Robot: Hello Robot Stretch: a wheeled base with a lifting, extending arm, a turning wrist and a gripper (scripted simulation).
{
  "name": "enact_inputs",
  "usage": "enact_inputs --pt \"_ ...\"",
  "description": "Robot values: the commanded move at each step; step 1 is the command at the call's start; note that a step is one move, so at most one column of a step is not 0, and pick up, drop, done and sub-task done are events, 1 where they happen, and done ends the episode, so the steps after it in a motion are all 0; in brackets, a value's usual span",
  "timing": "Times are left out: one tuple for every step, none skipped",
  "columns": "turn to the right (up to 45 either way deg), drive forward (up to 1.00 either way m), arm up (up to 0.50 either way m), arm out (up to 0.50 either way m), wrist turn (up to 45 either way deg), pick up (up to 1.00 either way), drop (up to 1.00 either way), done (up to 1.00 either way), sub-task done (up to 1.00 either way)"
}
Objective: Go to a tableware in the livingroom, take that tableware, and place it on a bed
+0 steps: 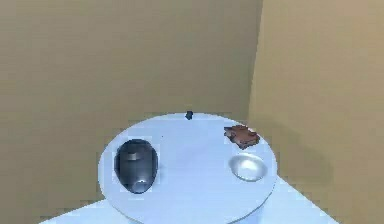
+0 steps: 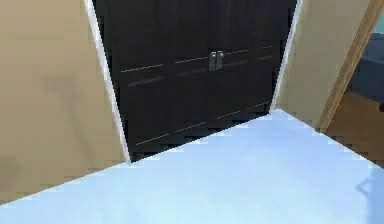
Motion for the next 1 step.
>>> enact_inputs --pt "-45.0 0.00 0.00 0.00 0.0 0.00 0.00 0.00 0.00"
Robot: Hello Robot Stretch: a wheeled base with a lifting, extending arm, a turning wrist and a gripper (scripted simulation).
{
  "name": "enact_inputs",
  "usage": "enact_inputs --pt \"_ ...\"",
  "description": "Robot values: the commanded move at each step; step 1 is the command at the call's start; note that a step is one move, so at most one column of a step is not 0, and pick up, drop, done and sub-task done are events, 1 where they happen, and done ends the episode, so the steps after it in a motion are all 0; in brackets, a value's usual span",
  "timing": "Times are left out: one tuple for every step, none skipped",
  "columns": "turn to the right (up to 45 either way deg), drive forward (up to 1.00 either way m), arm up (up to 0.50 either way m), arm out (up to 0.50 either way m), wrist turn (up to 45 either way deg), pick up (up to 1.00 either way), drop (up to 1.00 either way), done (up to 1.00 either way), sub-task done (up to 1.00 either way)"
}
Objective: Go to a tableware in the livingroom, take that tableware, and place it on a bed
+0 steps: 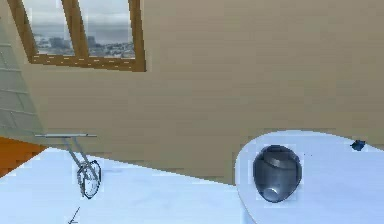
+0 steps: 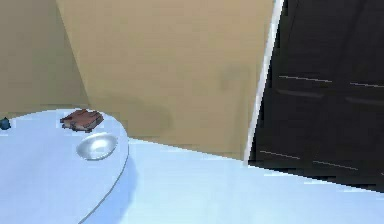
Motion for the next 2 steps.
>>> enact_inputs --pt "-24.0 0.00 0.00 0.00 0.0 0.00 0.00 0.00 0.00" --pt "0.0 0.00 0.50 0.00 0.0 0.00 0.00 0.00 0.00"
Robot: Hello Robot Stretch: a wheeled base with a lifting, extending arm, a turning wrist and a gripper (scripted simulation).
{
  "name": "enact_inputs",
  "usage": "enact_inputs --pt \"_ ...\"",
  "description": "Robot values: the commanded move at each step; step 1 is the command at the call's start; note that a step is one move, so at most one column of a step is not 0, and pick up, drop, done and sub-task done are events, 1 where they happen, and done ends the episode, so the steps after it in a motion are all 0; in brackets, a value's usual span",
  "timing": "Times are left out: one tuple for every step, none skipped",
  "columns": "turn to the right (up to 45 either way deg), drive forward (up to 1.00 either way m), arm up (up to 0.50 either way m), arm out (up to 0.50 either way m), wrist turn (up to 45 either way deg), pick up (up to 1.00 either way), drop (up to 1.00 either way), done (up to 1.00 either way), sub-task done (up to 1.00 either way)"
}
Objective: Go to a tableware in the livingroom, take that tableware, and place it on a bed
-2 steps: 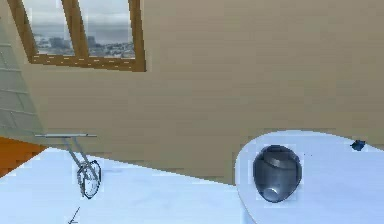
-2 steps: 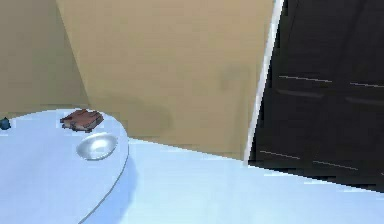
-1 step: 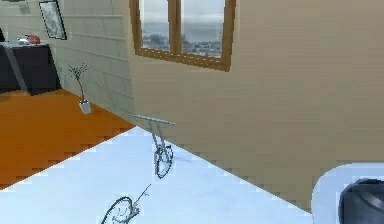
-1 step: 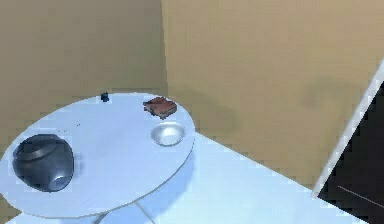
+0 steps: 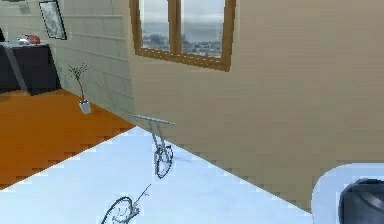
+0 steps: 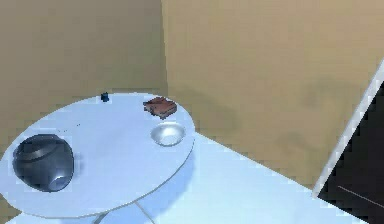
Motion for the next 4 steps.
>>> enact_inputs --pt "0.0 0.00 0.36 0.00 0.0 0.00 0.00 0.00 0.00" --pt "0.0 0.00 0.00 0.50 0.0 0.00 0.00 0.00 0.00" --pt "0.0 0.00 0.00 0.00 45.0 0.00 0.00 0.00 0.00" --pt "0.0 0.00 0.00 0.00 45.0 0.00 0.00 0.00 0.00"
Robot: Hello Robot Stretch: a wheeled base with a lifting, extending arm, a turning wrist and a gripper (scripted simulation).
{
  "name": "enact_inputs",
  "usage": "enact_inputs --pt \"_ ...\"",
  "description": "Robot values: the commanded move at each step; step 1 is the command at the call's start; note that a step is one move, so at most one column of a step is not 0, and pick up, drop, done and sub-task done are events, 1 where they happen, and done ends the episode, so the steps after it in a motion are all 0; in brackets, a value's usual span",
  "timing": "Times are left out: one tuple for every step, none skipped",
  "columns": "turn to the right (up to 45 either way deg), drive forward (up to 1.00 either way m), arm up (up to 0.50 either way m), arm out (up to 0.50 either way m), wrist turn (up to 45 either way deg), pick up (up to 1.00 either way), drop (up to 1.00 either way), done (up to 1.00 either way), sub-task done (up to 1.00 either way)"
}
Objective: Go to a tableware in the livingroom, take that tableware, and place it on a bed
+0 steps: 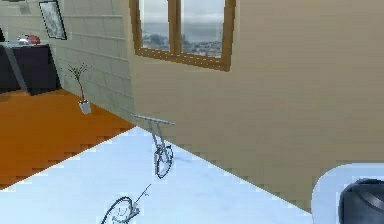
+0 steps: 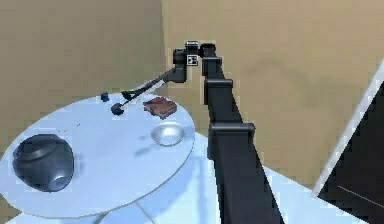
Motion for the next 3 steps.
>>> enact_inputs --pt "0.0 0.00 0.00 0.00 45.0 0.00 0.00 0.00 0.00" --pt "0.0 0.00 0.00 0.00 12.0 0.00 0.00 0.00 0.00" --pt "0.0 0.00 -0.30 0.00 0.0 0.00 0.00 0.00 0.00"
